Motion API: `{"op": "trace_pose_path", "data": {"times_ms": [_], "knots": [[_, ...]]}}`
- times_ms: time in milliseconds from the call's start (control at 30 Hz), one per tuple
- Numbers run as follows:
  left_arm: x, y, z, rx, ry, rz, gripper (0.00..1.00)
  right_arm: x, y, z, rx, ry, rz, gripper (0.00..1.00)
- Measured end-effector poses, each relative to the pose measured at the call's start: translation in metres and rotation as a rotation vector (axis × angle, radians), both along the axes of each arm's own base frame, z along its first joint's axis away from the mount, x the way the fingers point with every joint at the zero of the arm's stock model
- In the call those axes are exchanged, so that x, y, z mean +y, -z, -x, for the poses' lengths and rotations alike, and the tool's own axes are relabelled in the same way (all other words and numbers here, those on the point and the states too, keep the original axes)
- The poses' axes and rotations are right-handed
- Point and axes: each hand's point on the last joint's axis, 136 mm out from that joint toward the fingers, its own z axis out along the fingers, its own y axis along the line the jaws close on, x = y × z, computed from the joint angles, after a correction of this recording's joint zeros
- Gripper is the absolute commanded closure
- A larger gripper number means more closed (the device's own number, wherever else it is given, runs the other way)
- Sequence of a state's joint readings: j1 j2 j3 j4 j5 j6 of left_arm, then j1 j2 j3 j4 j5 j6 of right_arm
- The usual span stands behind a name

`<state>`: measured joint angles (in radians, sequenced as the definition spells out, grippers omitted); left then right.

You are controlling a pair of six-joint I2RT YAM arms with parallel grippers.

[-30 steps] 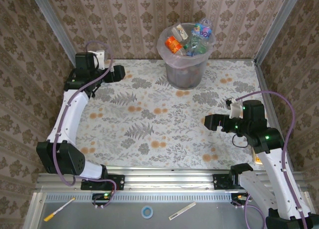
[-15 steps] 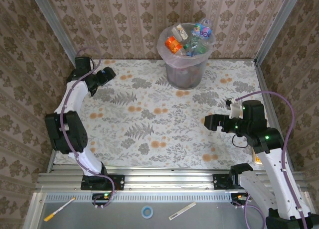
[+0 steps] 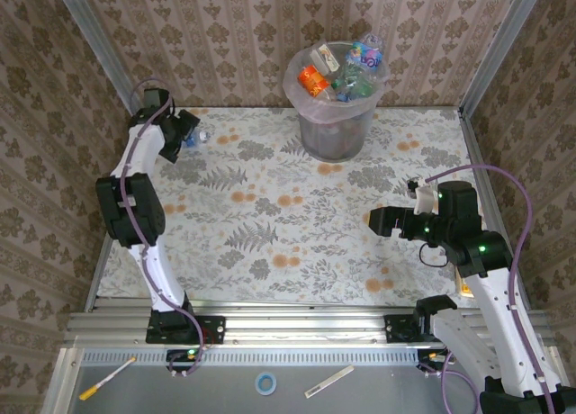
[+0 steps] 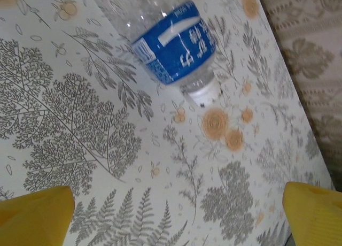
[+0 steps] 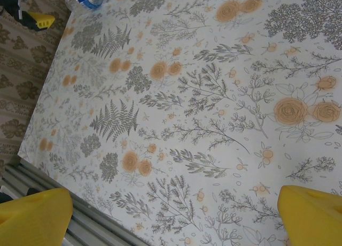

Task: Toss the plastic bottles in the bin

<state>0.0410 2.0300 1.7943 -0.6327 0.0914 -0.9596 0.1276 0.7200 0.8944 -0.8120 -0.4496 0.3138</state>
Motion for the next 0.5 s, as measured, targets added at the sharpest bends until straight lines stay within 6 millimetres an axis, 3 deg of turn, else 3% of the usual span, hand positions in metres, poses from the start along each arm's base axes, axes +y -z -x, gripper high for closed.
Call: {"op": "trace_pose_path", "data": {"times_ms": [267, 500], "knots": [[0.010, 0.019, -0.022, 0.115, -0.135, 0.007, 0.00, 0.000, 0.002, -0.001, 0.012, 0.000, 0.002, 0.00], [0.012, 0.022, -0.036, 0.152, -0.193, -0.008, 0.00, 0.000, 0.003, -0.002, 0.013, 0.000, 0.002, 0.00]]}}
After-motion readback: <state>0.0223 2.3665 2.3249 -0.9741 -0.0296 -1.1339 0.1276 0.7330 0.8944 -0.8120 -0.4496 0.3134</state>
